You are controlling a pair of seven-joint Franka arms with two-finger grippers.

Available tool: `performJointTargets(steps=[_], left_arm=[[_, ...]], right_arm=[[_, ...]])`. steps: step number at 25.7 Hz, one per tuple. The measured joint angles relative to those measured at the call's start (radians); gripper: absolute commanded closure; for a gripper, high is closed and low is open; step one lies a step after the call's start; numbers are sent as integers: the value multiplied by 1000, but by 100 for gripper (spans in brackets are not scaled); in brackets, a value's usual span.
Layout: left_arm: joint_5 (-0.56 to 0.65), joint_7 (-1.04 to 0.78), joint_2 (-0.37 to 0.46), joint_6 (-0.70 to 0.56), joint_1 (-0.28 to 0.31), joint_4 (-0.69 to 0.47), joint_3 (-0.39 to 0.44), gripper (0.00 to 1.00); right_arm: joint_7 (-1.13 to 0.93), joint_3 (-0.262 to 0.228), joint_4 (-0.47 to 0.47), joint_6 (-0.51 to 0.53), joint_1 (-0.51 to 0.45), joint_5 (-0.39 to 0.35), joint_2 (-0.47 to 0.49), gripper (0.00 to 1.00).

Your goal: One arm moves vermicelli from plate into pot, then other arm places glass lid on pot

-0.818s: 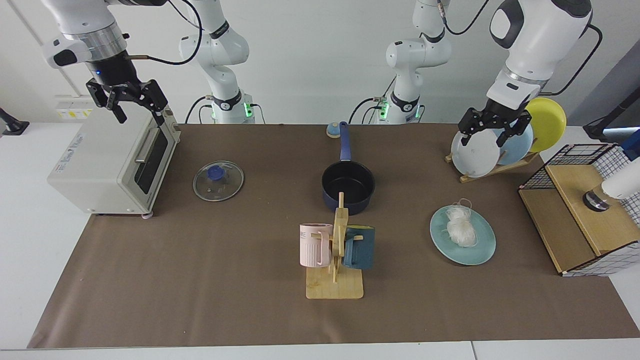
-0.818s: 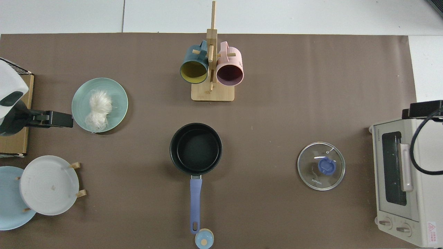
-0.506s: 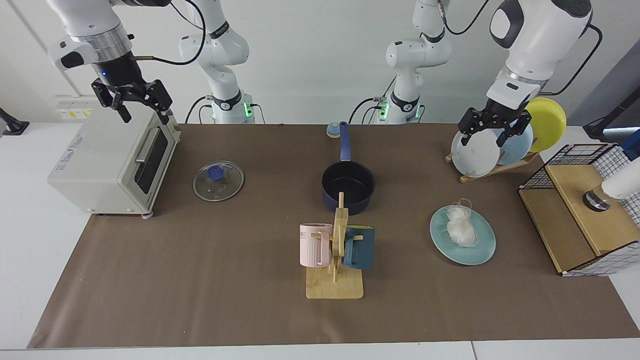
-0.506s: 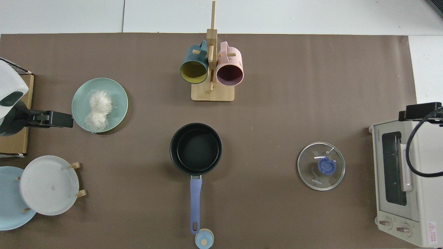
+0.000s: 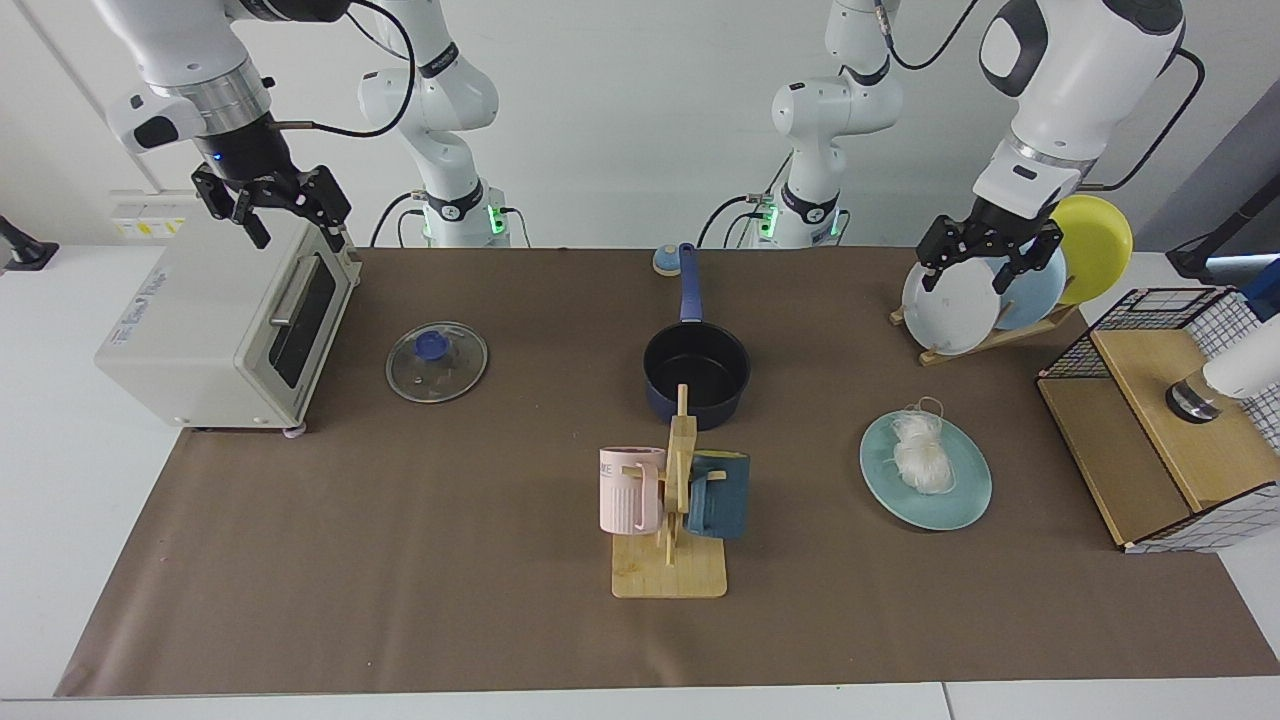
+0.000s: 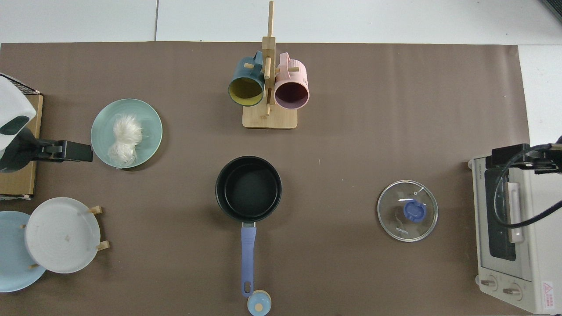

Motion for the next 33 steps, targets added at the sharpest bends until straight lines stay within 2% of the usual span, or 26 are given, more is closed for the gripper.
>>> performJointTargets(steps=[4, 9, 14, 19, 23, 27, 33], left_arm=[[0, 0, 0, 0, 0, 0, 0, 0], [0, 0, 0, -2, -1, 0, -8, 0], [0, 0, 0, 2, -2, 2, -13, 0], [0, 0, 11, 112, 2, 1, 0, 0], [0, 0, 60, 223, 3, -2, 11, 0], [0, 0, 144, 308, 4, -3, 13, 0], [43, 0, 236, 380, 5, 0, 24, 0]], right_arm=[[0, 8, -66, 42, 0, 0, -23, 0], [0, 36, -220, 158, 1, 0, -84, 0], [-1, 73, -347, 223, 2, -3, -130, 0], [-9, 97, -431, 288, 2, -10, -146, 0], [-31, 103, -512, 370, 2, -17, -147, 0], [-46, 103, -596, 451, 2, -26, -145, 0], [-48, 103, -664, 495, 2, -37, -138, 0]])
